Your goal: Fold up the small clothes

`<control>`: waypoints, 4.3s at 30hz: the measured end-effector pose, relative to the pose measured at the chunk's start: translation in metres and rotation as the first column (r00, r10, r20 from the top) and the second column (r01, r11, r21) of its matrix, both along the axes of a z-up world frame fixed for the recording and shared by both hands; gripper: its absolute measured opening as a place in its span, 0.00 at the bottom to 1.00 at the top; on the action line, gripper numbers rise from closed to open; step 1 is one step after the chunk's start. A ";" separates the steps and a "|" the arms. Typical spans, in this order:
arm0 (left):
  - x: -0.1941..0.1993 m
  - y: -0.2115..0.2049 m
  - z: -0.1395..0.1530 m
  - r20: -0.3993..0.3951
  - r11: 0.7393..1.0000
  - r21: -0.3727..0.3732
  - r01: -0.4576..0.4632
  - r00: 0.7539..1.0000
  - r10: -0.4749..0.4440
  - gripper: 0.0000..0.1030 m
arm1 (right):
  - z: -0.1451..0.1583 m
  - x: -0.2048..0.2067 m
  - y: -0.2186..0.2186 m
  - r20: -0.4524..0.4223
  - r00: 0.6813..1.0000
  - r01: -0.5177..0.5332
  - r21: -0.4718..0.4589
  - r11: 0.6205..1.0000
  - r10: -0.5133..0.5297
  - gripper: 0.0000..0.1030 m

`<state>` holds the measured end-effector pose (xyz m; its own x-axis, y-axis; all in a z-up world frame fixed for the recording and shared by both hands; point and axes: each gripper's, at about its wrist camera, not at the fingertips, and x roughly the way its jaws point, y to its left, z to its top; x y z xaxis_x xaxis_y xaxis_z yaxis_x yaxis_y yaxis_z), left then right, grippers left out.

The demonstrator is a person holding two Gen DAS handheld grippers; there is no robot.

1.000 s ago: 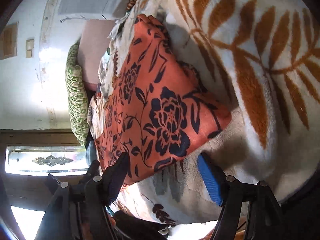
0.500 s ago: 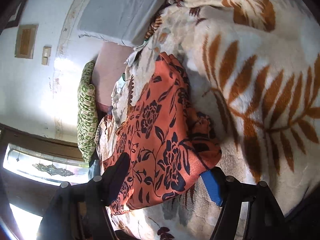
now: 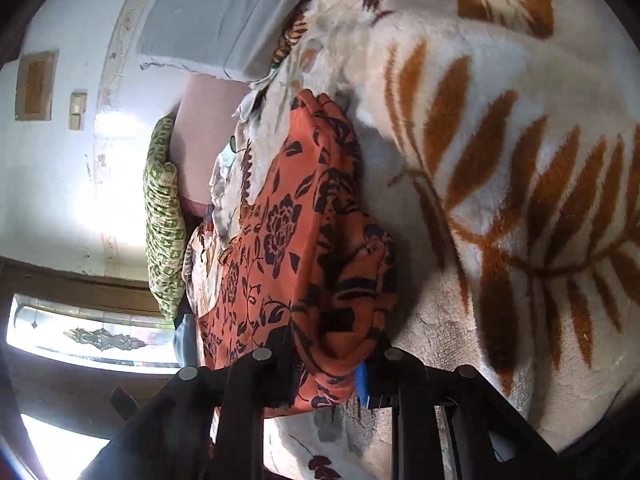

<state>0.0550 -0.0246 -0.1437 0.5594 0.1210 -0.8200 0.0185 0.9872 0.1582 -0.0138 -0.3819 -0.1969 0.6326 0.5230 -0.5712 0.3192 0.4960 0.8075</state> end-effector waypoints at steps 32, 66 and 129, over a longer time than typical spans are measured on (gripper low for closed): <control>-0.112 0.272 0.087 0.143 0.836 -0.359 -0.414 0.861 0.487 0.93 | 0.119 0.100 0.384 0.142 0.719 -0.607 -0.348 0.714 0.680 0.15; -0.087 0.271 0.038 -0.029 0.748 -0.548 -0.374 0.903 0.429 0.93 | 0.078 0.160 0.279 -0.019 0.815 -0.518 -0.474 0.712 0.580 0.72; 0.000 0.196 -0.013 -0.076 0.797 -0.583 -0.161 0.987 0.144 0.74 | 0.039 0.190 0.213 -0.011 0.872 -0.467 -0.324 0.823 0.490 0.76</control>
